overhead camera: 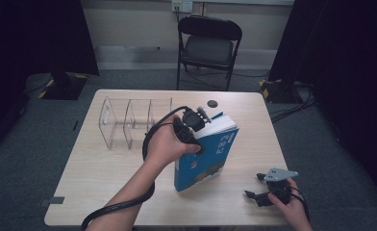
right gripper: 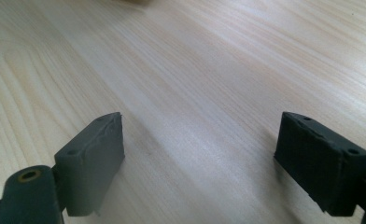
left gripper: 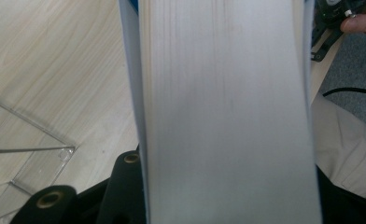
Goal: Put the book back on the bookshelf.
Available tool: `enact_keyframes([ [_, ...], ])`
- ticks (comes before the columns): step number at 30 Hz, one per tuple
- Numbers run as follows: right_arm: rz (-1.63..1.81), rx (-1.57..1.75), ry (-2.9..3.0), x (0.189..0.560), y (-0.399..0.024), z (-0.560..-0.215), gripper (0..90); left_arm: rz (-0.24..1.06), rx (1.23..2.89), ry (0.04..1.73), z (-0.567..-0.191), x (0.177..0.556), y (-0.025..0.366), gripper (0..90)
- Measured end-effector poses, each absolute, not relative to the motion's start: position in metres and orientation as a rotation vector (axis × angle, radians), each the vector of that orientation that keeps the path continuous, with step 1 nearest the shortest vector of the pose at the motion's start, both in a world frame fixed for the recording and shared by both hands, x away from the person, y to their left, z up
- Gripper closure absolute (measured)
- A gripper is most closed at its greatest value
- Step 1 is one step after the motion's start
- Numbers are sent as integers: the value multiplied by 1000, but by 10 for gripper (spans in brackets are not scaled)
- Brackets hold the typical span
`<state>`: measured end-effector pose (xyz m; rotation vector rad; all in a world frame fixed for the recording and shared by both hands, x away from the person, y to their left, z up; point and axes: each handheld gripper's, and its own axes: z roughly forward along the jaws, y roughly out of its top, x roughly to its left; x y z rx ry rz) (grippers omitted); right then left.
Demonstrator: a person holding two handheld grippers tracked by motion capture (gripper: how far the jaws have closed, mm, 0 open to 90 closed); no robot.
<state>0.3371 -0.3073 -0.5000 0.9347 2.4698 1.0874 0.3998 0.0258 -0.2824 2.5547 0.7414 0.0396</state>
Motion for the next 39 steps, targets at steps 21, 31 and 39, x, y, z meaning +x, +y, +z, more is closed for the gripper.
enact_keyframes([
  [21, 1085, 935, 2470, 337, -307, -500, 144, 62, 2519, 836, -269, 401, 60, 618],
  [31, 1087, 936, 2470, 337, -307, -500, 145, 64, 2505, 881, -267, 400, 71, 619],
  [39, 1088, 937, 2471, 337, -307, -500, 144, 68, 2513, 889, -264, 400, 75, 619],
])
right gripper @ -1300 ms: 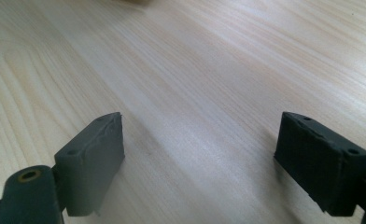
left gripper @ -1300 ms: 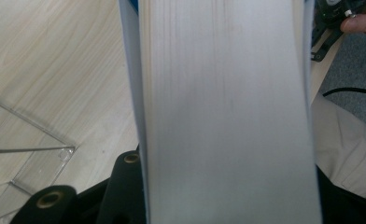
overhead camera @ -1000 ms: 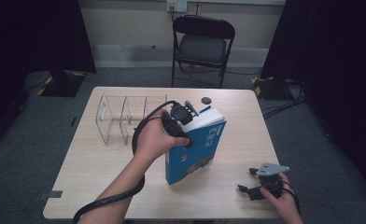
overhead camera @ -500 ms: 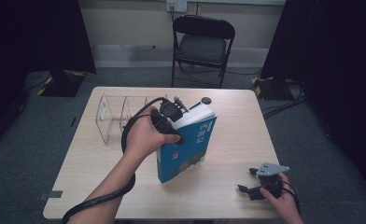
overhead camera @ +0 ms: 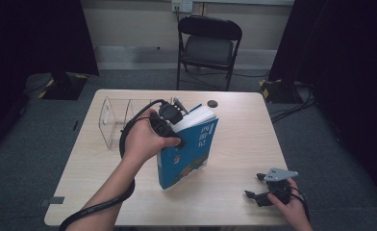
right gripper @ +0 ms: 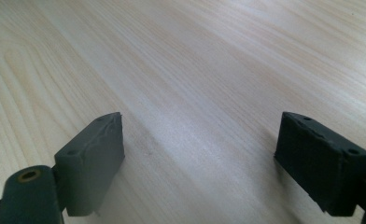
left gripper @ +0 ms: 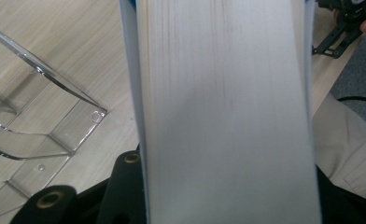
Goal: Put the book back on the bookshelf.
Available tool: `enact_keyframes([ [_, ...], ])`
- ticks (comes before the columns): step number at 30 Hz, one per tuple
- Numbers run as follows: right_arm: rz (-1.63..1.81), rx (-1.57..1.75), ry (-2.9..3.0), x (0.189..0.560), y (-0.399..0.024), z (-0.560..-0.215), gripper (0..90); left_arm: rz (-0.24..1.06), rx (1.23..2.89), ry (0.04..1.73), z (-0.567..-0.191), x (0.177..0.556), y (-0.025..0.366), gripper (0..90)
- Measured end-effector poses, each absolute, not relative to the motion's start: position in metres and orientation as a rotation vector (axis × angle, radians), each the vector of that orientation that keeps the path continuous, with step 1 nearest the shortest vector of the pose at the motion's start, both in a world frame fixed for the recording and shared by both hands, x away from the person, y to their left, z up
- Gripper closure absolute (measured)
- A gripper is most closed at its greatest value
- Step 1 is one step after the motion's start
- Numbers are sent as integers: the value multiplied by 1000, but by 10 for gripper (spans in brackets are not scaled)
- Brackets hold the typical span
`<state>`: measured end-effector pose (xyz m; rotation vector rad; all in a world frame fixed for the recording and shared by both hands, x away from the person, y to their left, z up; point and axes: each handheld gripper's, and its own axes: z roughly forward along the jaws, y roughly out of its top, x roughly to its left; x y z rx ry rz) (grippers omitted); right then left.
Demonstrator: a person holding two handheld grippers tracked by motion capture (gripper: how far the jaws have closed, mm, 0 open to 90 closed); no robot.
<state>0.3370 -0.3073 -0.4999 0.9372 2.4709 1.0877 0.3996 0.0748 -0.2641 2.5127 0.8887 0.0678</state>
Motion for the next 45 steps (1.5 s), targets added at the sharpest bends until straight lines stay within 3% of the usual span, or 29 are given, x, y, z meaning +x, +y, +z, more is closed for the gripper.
enact_keyframes([
  [45, 1083, 938, 2468, 337, -307, -500, 145, 101, 2428, 1107, -264, 397, 151, 619],
])
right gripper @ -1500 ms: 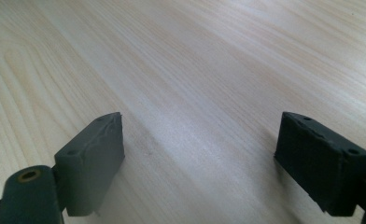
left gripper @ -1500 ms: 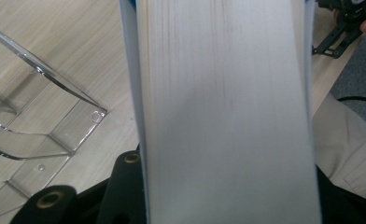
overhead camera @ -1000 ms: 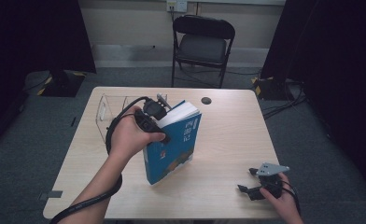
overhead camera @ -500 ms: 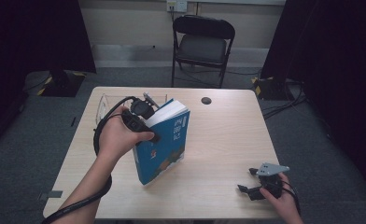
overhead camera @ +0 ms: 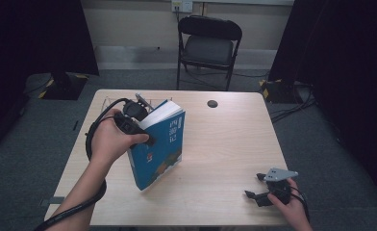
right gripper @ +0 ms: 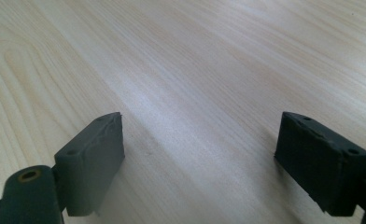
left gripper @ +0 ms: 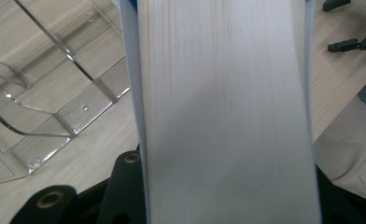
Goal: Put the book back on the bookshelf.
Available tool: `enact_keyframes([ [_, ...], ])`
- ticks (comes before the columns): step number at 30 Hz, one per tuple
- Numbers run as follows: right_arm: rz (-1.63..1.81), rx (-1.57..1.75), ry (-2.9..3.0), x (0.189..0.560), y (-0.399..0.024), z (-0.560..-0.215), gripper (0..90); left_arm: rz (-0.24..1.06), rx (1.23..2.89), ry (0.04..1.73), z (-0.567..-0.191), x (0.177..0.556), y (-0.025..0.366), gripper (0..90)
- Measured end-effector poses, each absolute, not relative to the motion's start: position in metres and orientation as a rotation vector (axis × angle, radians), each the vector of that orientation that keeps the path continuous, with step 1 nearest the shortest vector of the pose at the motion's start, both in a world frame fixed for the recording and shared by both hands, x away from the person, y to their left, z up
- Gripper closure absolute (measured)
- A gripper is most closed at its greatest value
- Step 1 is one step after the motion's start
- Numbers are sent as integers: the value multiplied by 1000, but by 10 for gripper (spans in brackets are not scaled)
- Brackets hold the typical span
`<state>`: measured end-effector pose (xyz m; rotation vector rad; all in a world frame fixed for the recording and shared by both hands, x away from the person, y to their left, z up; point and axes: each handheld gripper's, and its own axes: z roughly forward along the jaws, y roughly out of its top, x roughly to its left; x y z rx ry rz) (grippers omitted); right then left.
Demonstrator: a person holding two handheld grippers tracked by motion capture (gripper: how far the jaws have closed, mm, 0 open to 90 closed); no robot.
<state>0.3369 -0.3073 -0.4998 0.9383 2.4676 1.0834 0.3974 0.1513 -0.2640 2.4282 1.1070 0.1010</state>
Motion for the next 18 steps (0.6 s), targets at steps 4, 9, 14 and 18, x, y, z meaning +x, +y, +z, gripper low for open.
enact_keyframes([
  [4, 1087, 938, 2469, 337, -307, -500, 145, 112, 2436, 1117, -263, 396, 156, 619],
  [9, 1084, 938, 2468, 337, -307, -500, 145, 118, 2430, 1129, -262, 393, 163, 619],
  [14, 1083, 938, 2468, 337, -307, -500, 145, 113, 2423, 1147, -263, 392, 168, 619],
  [18, 1082, 937, 2467, 337, -307, -500, 145, 111, 2414, 1159, -263, 391, 173, 619],
])
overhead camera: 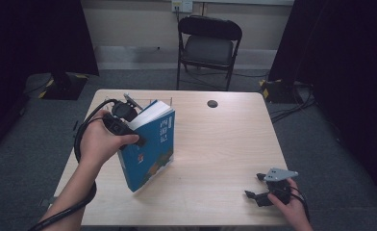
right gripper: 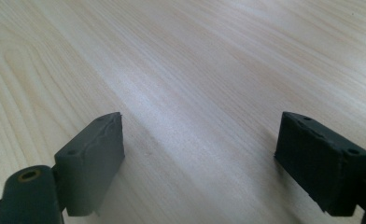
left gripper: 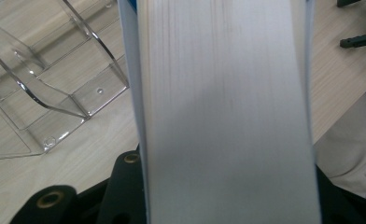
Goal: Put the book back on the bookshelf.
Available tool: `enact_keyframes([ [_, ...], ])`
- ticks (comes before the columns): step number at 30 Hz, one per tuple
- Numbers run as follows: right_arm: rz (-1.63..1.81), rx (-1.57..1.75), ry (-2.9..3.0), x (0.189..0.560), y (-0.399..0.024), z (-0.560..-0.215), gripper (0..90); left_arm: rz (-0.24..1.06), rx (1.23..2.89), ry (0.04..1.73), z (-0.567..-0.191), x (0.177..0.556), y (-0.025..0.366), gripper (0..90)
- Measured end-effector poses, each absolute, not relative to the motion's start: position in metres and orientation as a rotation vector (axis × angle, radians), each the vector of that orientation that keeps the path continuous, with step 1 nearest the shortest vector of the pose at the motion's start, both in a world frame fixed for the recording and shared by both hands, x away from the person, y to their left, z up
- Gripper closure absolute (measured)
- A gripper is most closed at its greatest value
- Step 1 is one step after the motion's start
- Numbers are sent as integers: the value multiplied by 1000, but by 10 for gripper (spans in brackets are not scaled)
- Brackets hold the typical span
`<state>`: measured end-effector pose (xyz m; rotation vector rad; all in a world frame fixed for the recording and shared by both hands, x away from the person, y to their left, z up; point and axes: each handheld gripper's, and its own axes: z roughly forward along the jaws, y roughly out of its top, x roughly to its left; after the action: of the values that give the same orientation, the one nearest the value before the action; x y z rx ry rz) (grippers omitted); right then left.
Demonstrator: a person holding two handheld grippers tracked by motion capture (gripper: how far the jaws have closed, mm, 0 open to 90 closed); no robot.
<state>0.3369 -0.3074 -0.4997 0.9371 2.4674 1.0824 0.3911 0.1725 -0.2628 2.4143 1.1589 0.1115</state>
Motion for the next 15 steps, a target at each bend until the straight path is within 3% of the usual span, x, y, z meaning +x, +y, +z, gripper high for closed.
enact_keyframes([
  [15, 1082, 938, 2467, 337, -307, -500, 144, 125, 2382, 1229, -265, 393, 192, 619],
])
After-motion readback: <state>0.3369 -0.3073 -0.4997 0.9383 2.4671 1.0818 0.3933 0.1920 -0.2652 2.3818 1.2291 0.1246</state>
